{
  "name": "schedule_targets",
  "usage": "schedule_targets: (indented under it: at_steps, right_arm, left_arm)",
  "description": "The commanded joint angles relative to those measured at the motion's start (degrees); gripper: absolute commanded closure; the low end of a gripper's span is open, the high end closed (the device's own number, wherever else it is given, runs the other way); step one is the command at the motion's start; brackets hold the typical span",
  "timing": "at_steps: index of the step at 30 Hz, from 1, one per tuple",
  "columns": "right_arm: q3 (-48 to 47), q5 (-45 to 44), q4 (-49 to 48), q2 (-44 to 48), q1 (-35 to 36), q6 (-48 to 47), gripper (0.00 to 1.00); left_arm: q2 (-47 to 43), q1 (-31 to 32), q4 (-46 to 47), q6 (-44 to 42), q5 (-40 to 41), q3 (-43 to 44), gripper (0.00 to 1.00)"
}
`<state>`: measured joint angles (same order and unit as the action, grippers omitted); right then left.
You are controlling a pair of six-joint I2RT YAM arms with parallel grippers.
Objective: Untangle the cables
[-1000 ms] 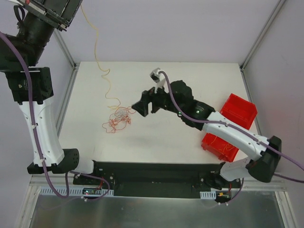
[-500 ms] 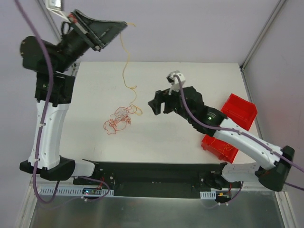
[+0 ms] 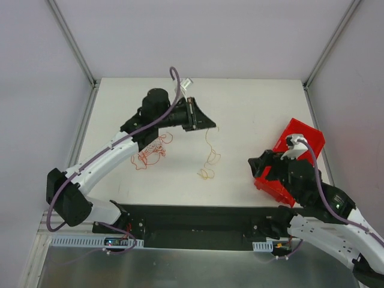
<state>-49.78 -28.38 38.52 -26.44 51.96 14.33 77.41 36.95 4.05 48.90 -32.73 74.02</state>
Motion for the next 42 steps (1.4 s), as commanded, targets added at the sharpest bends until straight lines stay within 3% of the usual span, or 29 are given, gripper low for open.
schedule_targets:
  at_steps: [1,10,20,23,25,27,29,30,33,38,42]
  right_arm:
    - [3.98,-1.24,3.84,-0.72,-0.11,4.31,0.16]
    - [8.03,6.92,-3.09,-13.36,-0.46,5.18,0.15]
    - [8.56,16.07,-8.11,-22.25,-4.23,7.38,0.14]
    - [9.35,20.02,-9.34,-22.87,-6.87,7.56,0.14]
    - [9.44,21.7,-9.43,-23.92,-7.84,6.86,0.14]
    - [9.18,22.66,-9.87,-25.94,-8.02,6.24,0.14]
    - [9.61,24.77,-12.49,-28.13,-7.93,5.8,0.14]
    - [9.79,25.47,-14.51,-29.54,-7.84,5.63,0.13]
    - [8.83,24.61,-18.56,-34.89,-6.44,3.87,0.13]
    - [-2.41,19.33,-13.49,-48.68,-3.02,3.42,0.21]
    - [-8.74,17.93,-10.76,-58.63,-0.9,11.57,0.3]
  left_arm:
    - [1.78,2.86,2.19,-2.49,0.82,-8.08,1.0]
    - [4.94,5.5,2.8,-7.32,7.06,-22.6,0.97]
    - [16.1,5.76,6.32,-9.18,4.17,-19.09,0.82]
    - [16.73,5.68,6.23,-9.44,2.77,-18.47,0.63]
    - [14.36,5.42,5.01,-10.14,3.02,-18.99,0.45]
    - [10.33,4.63,2.55,-11.54,3.37,-19.87,0.34]
    - [5.94,2.35,-0.35,-13.04,2.68,-21.02,0.22]
    - [4.0,0.77,-2.28,-13.65,1.89,-21.63,0.2]
    - [-2.77,-7.75,-6.6,-13.93,-3.29,-23.65,0.2]
    - [-11.04,-24.62,-11.61,-13.13,-8.57,-22.08,0.25]
    - [-9.83,-30.08,-14.24,-15.59,-9.27,-16.56,0.24]
